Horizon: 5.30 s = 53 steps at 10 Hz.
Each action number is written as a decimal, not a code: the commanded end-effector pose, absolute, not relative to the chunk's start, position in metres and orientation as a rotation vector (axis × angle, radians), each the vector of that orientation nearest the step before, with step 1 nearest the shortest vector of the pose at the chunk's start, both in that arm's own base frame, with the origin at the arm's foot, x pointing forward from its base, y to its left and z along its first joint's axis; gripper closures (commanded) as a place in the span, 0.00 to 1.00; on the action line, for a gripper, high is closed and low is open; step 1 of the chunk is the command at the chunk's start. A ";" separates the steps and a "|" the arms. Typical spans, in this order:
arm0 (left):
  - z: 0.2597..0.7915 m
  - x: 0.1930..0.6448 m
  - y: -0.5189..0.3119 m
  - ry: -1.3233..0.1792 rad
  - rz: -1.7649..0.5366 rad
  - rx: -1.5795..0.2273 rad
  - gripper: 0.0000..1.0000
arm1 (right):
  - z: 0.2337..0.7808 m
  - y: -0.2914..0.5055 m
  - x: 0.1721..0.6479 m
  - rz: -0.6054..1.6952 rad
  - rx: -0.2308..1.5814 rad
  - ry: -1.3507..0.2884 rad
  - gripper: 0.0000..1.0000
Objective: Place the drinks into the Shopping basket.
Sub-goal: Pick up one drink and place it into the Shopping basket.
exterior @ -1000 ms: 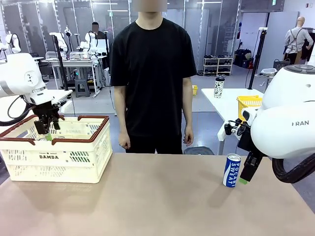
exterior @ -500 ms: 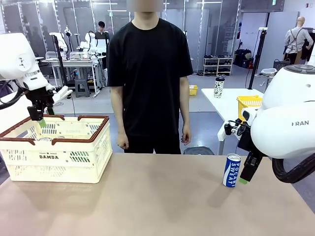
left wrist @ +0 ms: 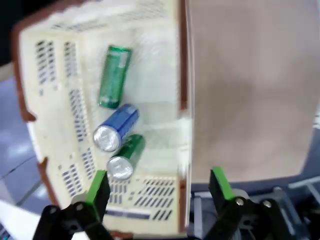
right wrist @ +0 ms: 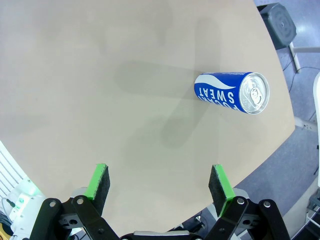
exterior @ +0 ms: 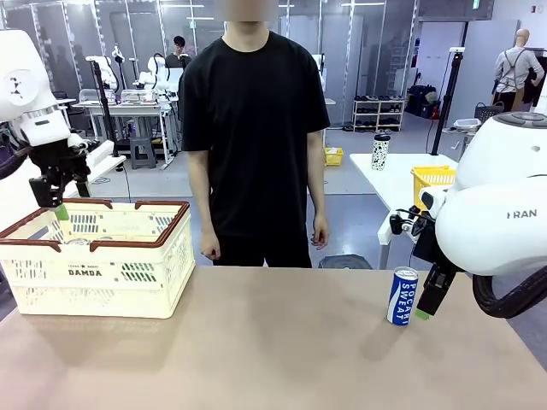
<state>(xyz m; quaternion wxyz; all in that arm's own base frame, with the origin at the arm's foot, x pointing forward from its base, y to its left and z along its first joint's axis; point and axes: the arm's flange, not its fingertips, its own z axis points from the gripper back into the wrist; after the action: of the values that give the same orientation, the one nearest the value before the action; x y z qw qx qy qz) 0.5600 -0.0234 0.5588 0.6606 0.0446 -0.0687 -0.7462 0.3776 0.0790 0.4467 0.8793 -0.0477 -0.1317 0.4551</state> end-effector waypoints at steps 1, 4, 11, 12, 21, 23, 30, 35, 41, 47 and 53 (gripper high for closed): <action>0.543 0.512 -0.029 -0.175 -1.770 0.061 0.00 | 0.447 0.079 0.378 0.947 -0.099 -0.274 0.00; 0.530 0.494 -0.031 -0.192 -1.806 0.052 0.00 | 0.447 0.079 0.378 0.947 -0.099 -0.274 0.00; 0.527 0.493 -0.033 -0.159 -1.803 0.036 0.00 | 0.447 0.079 0.378 0.949 -0.099 -0.275 0.00; 0.527 0.493 -0.033 -0.159 -1.803 0.036 0.00 | 0.453 0.075 0.388 0.911 -0.120 -0.287 0.00; 0.527 0.493 -0.033 -0.159 -1.803 0.036 0.00 | 0.435 0.043 0.519 0.888 0.038 -0.239 0.00; 0.527 0.493 -0.033 -0.159 -1.803 0.036 0.00 | 0.425 0.041 0.532 0.885 0.022 -0.225 0.00; 0.527 0.493 -0.033 -0.159 -1.803 0.036 0.00 | 0.392 0.038 0.559 0.891 0.113 -0.153 0.00; 0.527 0.493 -0.033 -0.159 -1.803 0.036 0.00 | 0.370 0.037 0.570 0.893 0.156 -0.115 0.00; 0.527 0.493 -0.033 -0.159 -1.803 0.036 0.00 | 0.366 0.041 0.573 0.921 0.118 -0.088 0.51; 0.527 0.493 -0.033 -0.159 -1.803 0.036 0.00 | 0.416 0.062 0.541 0.836 0.034 -0.109 0.67; 0.527 0.493 -0.033 -0.159 -1.803 0.036 0.00 | 0.502 0.086 0.483 0.814 -0.077 -0.239 0.67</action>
<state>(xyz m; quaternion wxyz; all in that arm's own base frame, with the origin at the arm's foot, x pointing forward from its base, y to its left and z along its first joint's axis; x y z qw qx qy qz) 0.4952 -0.0309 0.5251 0.6115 0.0105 -0.0741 -0.7877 0.4913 0.0846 0.5010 0.9046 -0.0180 -0.1153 0.4100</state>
